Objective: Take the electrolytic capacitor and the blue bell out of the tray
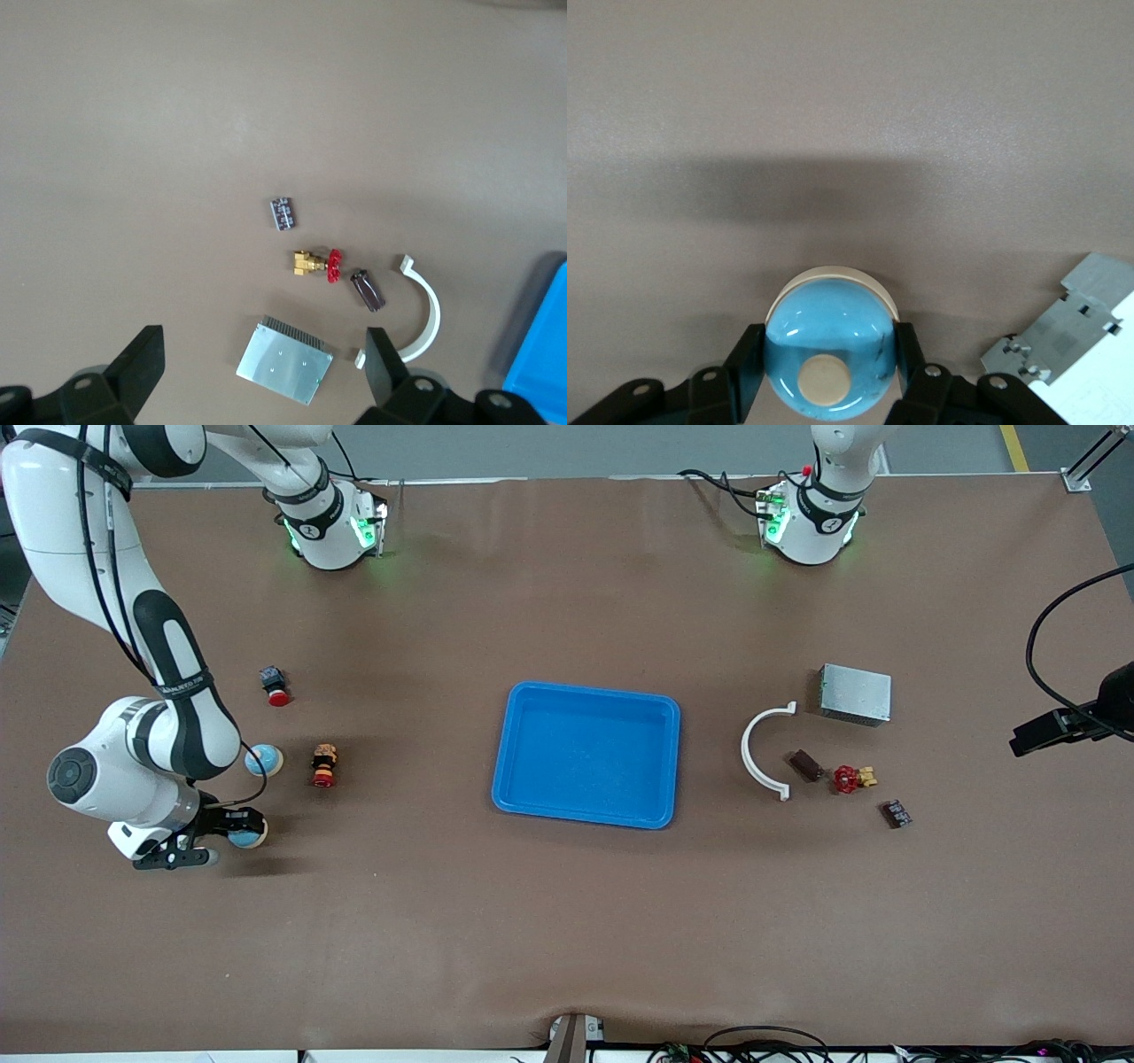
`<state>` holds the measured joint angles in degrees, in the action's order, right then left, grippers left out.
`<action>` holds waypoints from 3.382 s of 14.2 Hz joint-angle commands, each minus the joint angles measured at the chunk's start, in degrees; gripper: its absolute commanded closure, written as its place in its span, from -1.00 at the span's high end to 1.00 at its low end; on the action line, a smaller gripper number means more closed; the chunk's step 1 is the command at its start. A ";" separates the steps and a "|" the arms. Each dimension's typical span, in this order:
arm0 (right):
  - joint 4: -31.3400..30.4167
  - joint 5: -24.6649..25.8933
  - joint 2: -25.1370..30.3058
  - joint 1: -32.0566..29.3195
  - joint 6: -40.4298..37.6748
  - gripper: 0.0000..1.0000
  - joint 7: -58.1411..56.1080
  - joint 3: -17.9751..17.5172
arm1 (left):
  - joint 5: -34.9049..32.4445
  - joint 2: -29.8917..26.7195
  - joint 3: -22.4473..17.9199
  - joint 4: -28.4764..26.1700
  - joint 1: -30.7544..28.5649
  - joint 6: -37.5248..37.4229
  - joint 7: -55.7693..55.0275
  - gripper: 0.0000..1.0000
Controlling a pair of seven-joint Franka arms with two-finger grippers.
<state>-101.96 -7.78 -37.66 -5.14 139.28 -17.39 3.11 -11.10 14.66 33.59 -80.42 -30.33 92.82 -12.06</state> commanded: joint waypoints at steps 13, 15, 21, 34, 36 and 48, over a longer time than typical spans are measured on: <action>-2.90 1.45 2.59 -0.75 1.43 -1.00 -1.16 -0.30 | 11.89 -18.17 -37.00 -5.01 30.05 -13.28 13.37 1.00; -2.90 1.45 2.59 -0.75 1.61 -1.00 -1.07 -0.30 | 11.98 -20.01 -34.74 -6.32 28.76 -13.11 13.29 1.00; -2.81 1.45 2.50 -1.10 1.69 1.00 -0.98 -0.30 | 11.63 -20.37 -29.55 -6.59 26.56 -12.58 11.97 1.00; -2.72 3.28 13.12 2.93 -10.59 1.00 8.39 -0.21 | 13.03 -18.88 -28.58 -5.80 26.38 -10.91 12.94 1.00; -2.72 5.75 15.32 4.34 -13.76 1.00 12.19 -0.38 | 13.12 -19.05 -27.88 -5.80 26.29 -10.82 12.76 1.00; -1.23 5.93 31.41 2.59 -30.63 1.00 11.77 -0.38 | 13.30 -19.58 -26.91 -6.06 25.85 -13.02 12.06 1.00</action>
<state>-102.61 -2.58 -8.98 -1.66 110.57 -6.02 3.33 0.99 -4.13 6.26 -86.00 -3.62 80.24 -0.01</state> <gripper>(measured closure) 0.000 0.000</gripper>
